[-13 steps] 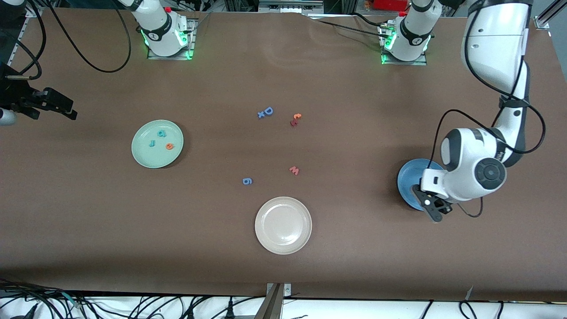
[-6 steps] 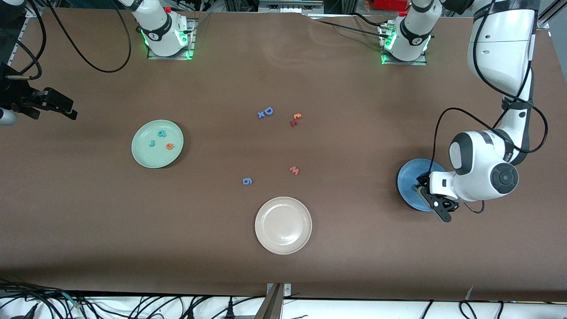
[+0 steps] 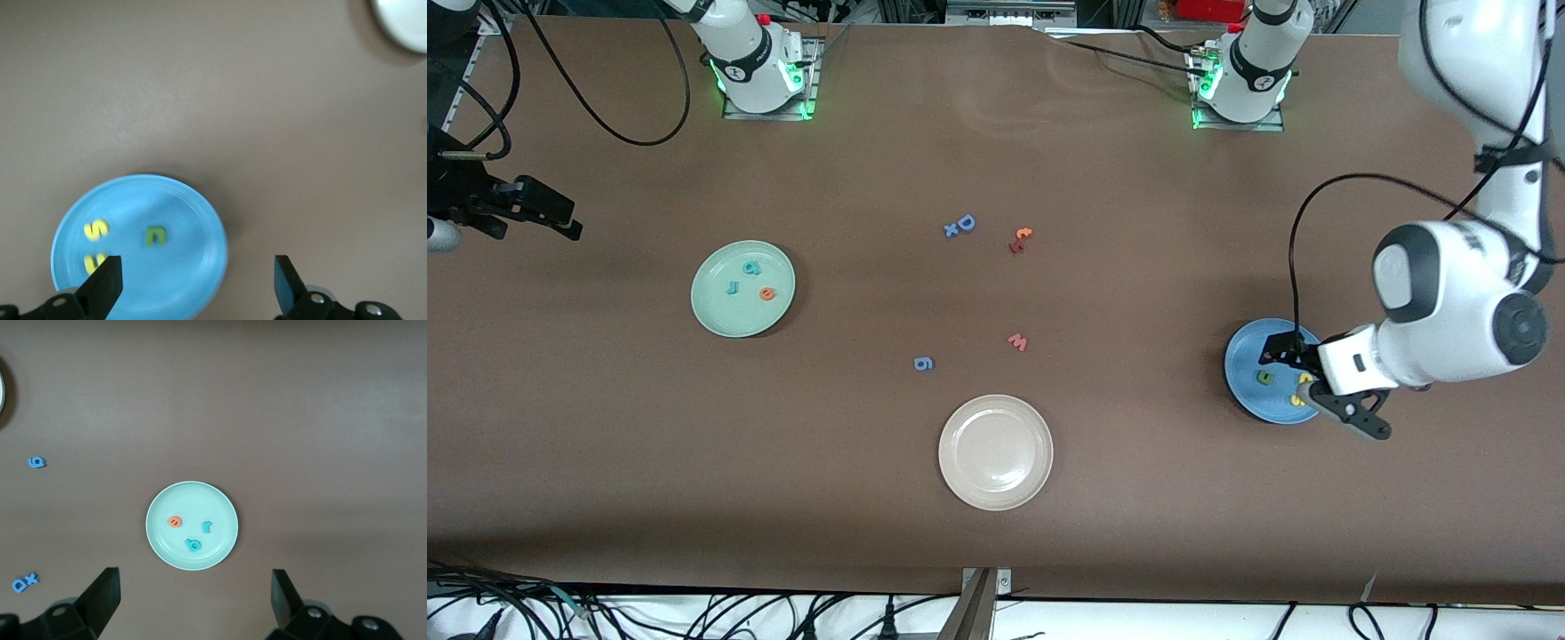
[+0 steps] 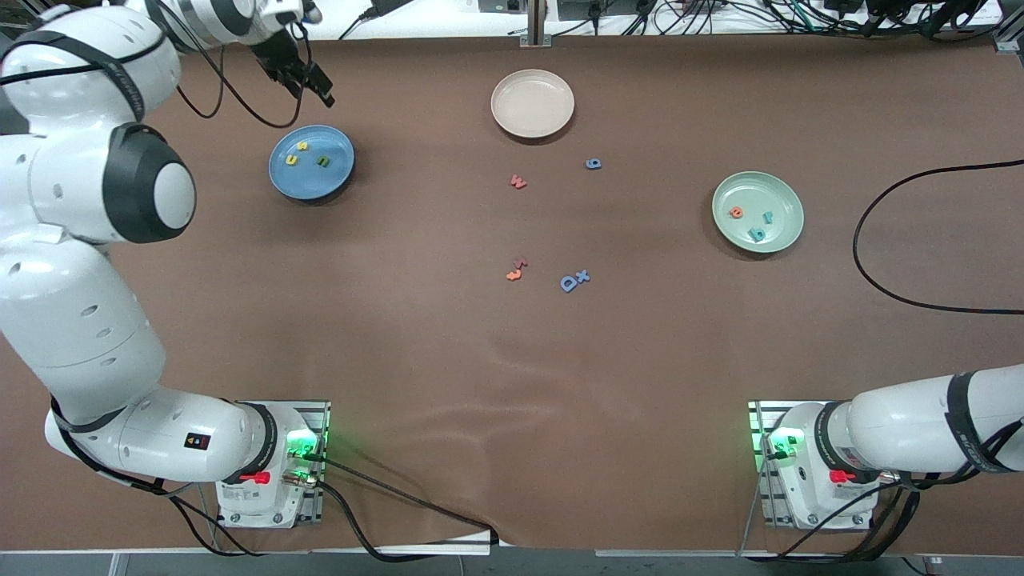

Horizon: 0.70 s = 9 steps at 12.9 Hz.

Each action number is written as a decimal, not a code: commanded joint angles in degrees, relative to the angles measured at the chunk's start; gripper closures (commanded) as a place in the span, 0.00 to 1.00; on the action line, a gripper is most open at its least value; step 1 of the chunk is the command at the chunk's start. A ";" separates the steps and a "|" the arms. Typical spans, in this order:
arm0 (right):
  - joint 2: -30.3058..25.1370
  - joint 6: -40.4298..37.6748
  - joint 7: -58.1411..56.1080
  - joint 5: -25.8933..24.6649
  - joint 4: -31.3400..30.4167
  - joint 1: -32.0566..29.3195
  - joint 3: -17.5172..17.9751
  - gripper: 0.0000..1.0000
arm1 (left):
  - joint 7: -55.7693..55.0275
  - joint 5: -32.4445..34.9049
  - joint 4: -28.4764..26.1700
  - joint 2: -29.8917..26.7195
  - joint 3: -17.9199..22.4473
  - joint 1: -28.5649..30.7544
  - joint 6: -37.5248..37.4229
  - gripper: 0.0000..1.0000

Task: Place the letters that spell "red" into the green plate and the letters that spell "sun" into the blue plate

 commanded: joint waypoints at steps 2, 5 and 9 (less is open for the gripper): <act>-1.11 -0.19 0.69 -0.65 -0.97 0.35 -0.13 0.00 | -13.21 4.62 2.96 -7.71 0.64 -0.74 -11.93 0.00; -1.11 -0.19 0.69 -0.65 -0.97 0.35 -0.13 0.00 | -19.75 5.53 13.94 -7.55 0.98 -0.48 -23.21 0.00; -1.11 -0.19 0.69 -0.65 -0.97 0.35 -0.13 0.00 | -22.75 6.49 14.58 -7.90 1.25 0.22 -23.40 0.00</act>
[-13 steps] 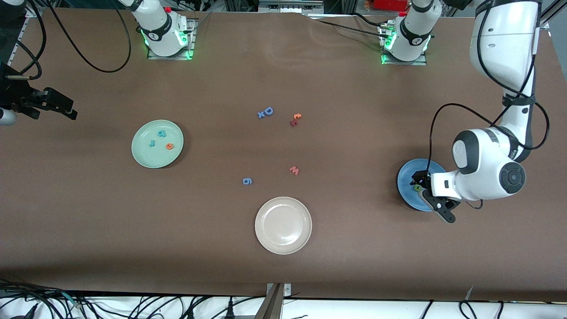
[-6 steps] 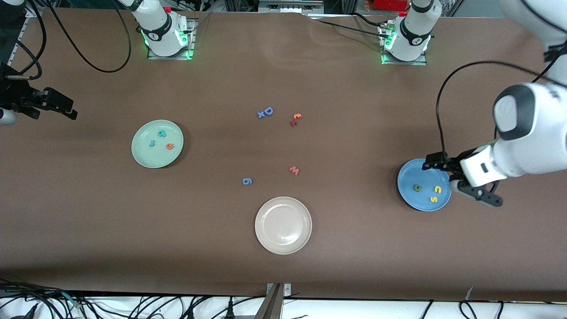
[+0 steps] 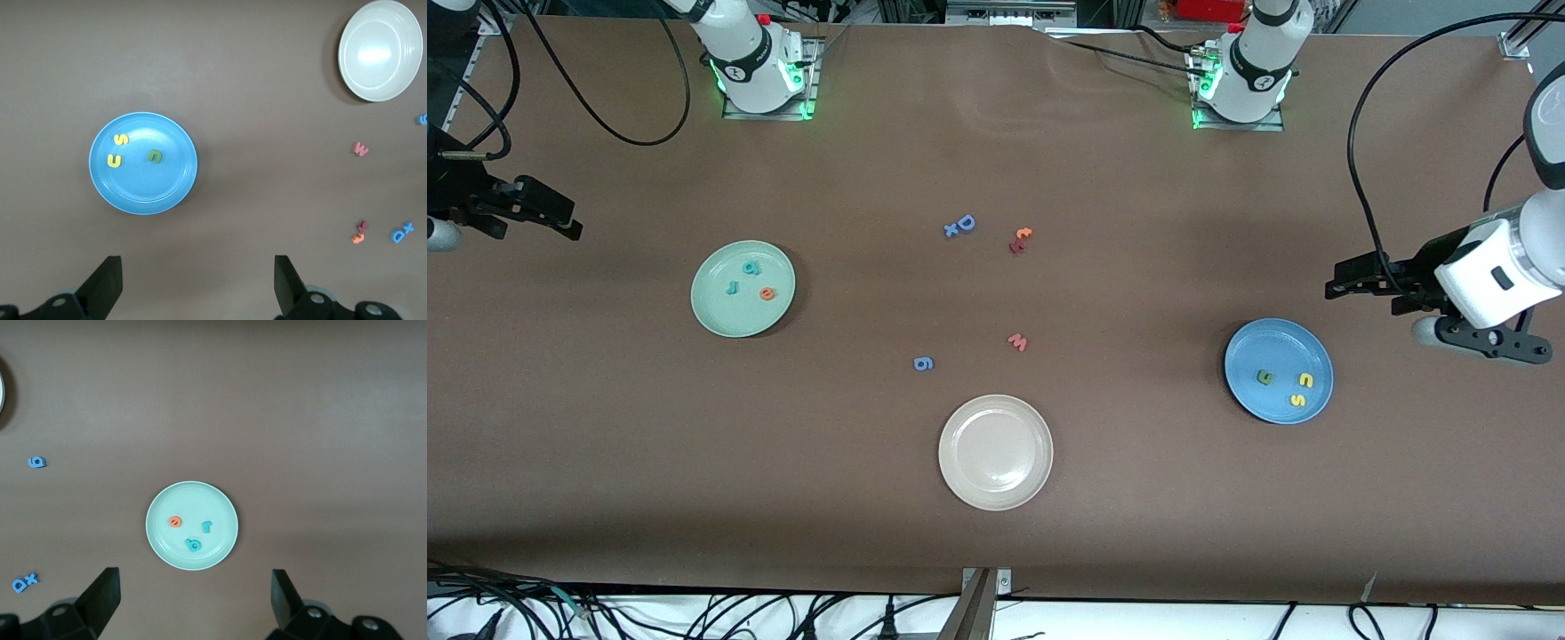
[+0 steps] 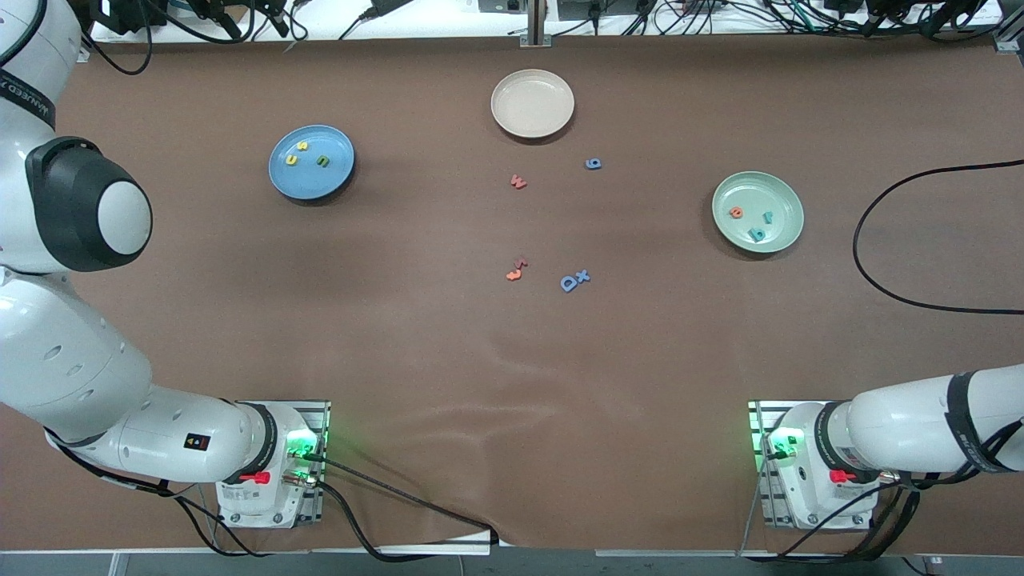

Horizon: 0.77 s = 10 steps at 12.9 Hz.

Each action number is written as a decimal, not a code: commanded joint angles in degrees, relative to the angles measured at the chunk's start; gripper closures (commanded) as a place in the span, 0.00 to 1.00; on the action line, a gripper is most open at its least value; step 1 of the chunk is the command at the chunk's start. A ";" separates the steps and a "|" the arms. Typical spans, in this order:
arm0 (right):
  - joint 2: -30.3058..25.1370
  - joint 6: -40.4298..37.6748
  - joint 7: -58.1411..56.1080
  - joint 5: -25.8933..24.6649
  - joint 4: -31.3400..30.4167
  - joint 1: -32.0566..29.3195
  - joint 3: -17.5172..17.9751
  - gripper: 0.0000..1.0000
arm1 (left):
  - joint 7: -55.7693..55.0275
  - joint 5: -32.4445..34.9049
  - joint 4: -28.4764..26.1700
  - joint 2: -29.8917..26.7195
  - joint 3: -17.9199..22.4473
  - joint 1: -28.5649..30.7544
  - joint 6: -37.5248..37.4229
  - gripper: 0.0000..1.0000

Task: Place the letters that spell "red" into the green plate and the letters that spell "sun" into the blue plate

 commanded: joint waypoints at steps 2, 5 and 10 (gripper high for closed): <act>-1.11 -0.44 0.68 -0.65 -0.96 0.35 -0.22 0.00 | -1.42 7.91 1.56 1.02 -0.13 -0.02 -0.72 0.00; -1.20 -0.44 0.68 -0.65 -0.88 0.35 -0.04 0.00 | -1.06 12.24 1.91 1.02 -0.74 -0.46 0.16 0.00; -1.11 -0.44 0.60 -0.65 -0.88 0.35 -0.04 0.00 | -7.54 8.15 3.31 0.93 -0.14 0.15 0.60 0.00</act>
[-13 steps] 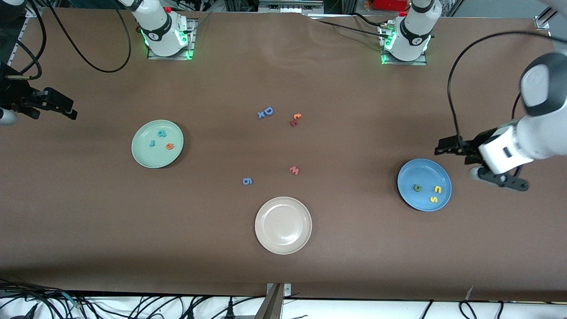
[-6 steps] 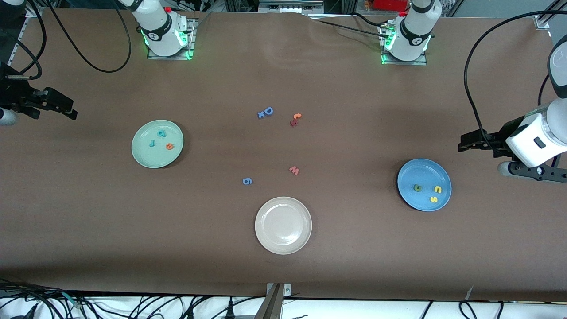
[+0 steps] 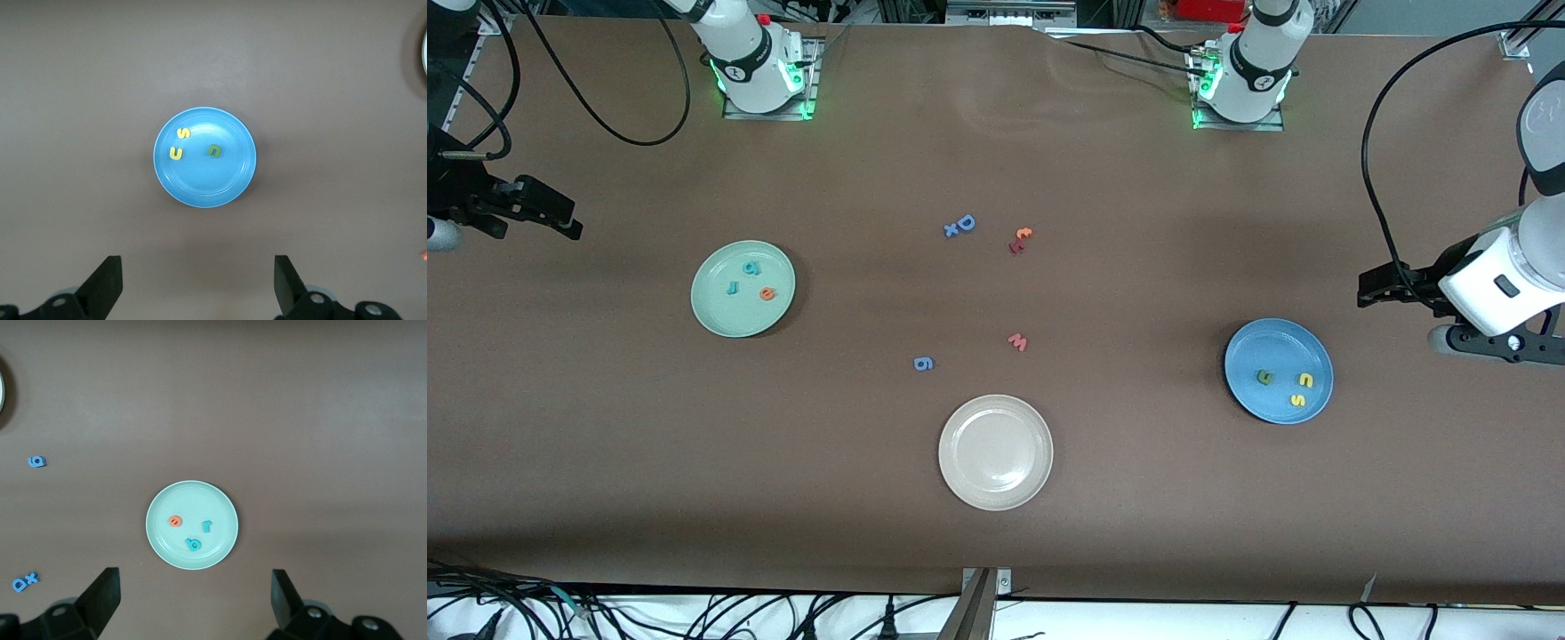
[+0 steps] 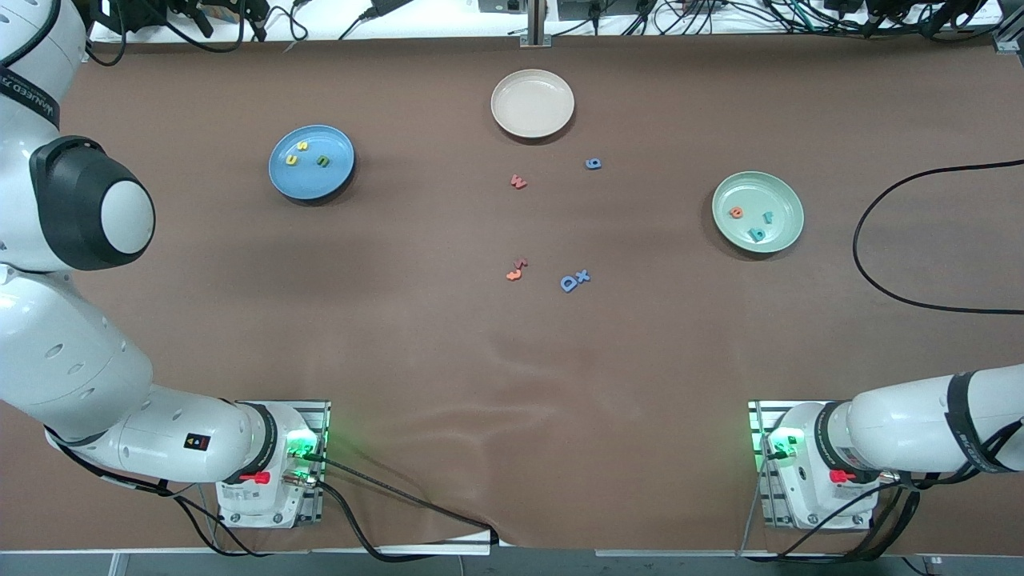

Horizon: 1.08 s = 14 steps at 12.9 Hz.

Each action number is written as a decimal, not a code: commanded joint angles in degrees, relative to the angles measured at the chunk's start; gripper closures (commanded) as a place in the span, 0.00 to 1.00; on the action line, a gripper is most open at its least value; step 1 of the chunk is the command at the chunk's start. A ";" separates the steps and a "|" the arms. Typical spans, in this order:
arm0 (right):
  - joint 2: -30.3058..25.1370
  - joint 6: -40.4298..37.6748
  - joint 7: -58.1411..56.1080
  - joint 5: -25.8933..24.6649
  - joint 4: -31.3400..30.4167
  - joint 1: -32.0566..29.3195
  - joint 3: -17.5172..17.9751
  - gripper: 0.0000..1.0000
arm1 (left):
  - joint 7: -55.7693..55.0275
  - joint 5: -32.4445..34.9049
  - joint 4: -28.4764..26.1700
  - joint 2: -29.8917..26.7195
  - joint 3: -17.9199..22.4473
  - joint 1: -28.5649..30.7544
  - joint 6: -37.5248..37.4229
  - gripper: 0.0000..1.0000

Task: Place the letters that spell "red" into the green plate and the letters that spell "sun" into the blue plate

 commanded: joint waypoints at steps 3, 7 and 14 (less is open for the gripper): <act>-1.10 -0.34 0.51 -0.91 -0.79 0.35 -0.05 0.00 | -9.44 -4.77 3.85 0.66 0.46 -0.45 1.09 0.00; -1.10 -0.25 0.24 -1.00 -0.61 0.35 -0.23 0.00 | -9.98 -5.03 4.38 0.57 0.37 0.24 1.54 0.00; -1.10 -0.25 -0.11 -1.00 -0.52 0.35 -0.05 0.00 | -9.28 -3.28 4.03 -2.32 0.46 0.25 1.27 0.00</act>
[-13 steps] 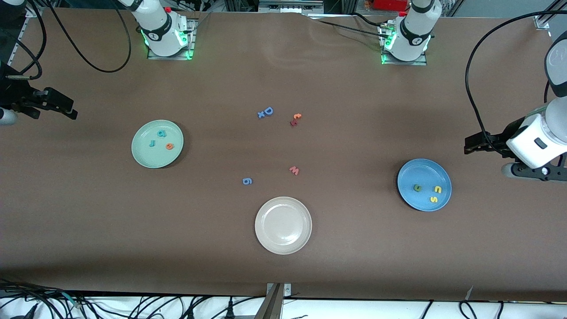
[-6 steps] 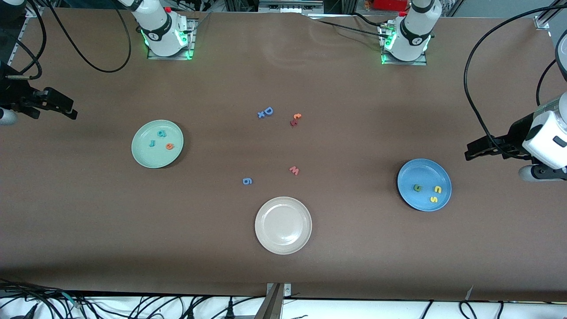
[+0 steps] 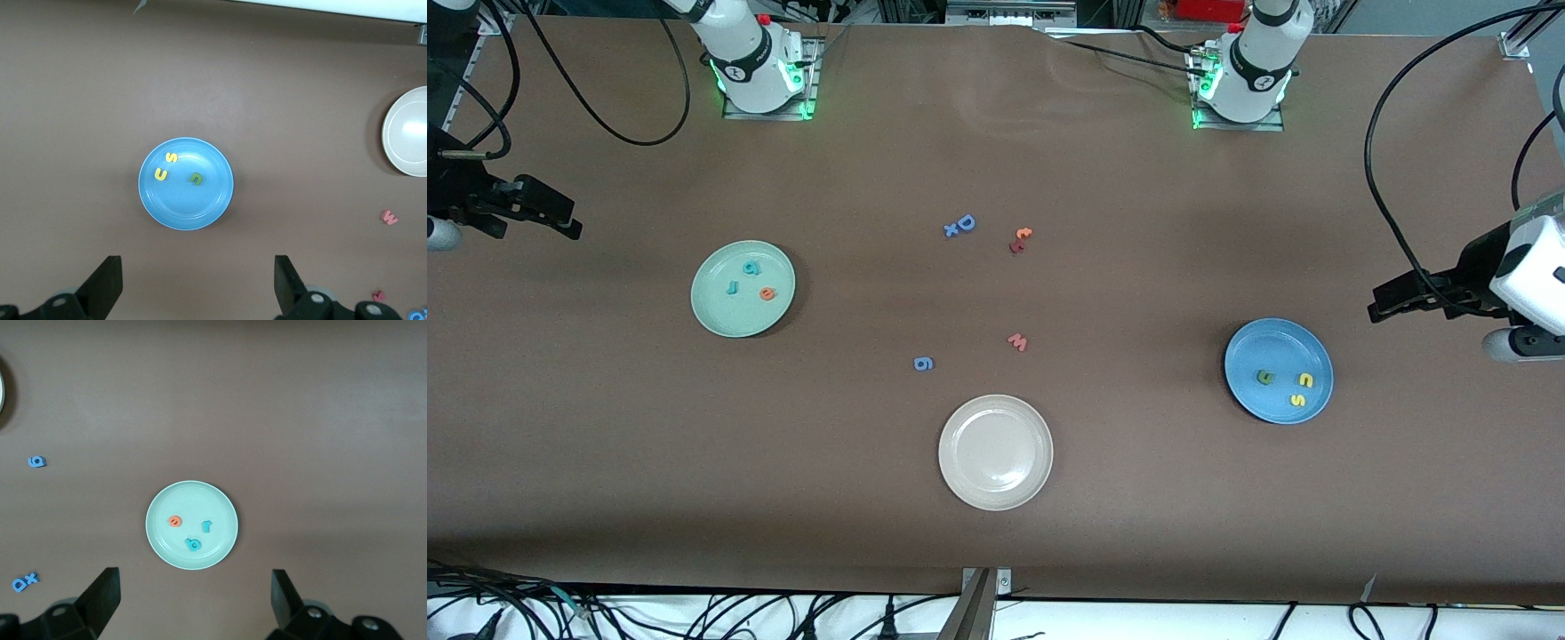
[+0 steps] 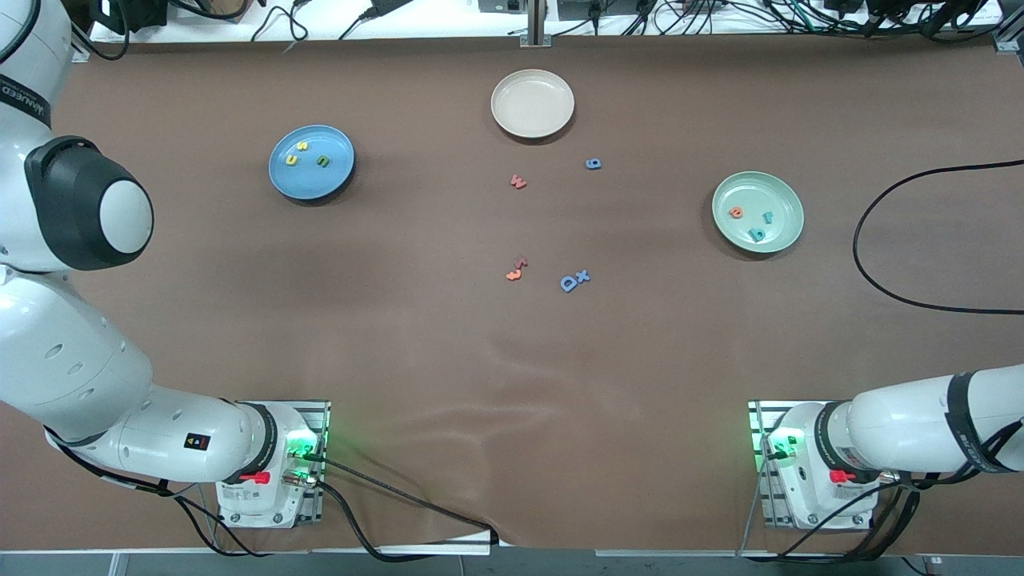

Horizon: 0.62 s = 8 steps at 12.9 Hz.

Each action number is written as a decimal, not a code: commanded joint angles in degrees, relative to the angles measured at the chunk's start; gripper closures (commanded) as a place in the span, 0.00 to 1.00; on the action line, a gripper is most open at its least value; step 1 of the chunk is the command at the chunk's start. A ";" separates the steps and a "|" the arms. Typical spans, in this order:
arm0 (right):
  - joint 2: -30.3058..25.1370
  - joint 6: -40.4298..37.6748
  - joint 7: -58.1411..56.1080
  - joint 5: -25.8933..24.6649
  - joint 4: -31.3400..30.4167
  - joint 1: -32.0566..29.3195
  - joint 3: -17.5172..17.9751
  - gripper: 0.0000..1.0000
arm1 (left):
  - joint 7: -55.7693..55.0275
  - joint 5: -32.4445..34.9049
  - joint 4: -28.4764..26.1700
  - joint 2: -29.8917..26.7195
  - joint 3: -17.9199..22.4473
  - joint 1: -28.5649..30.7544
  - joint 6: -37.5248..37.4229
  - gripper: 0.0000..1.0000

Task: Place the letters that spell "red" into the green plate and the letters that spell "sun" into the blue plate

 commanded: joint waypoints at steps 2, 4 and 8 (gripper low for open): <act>-1.04 -0.34 -0.10 -0.97 -0.53 0.35 -0.05 0.00 | -0.09 0.63 -0.62 -2.28 -0.06 0.03 -0.37 0.00; -1.04 -0.34 -0.10 -0.97 -0.53 0.35 -0.05 0.00 | 0.09 0.72 -1.50 -3.51 -1.72 2.20 -0.29 0.00; -1.04 -0.34 -0.19 -0.97 -0.53 0.35 -0.14 0.00 | -0.52 6.33 -18.94 -14.21 -15.23 11.25 12.16 0.00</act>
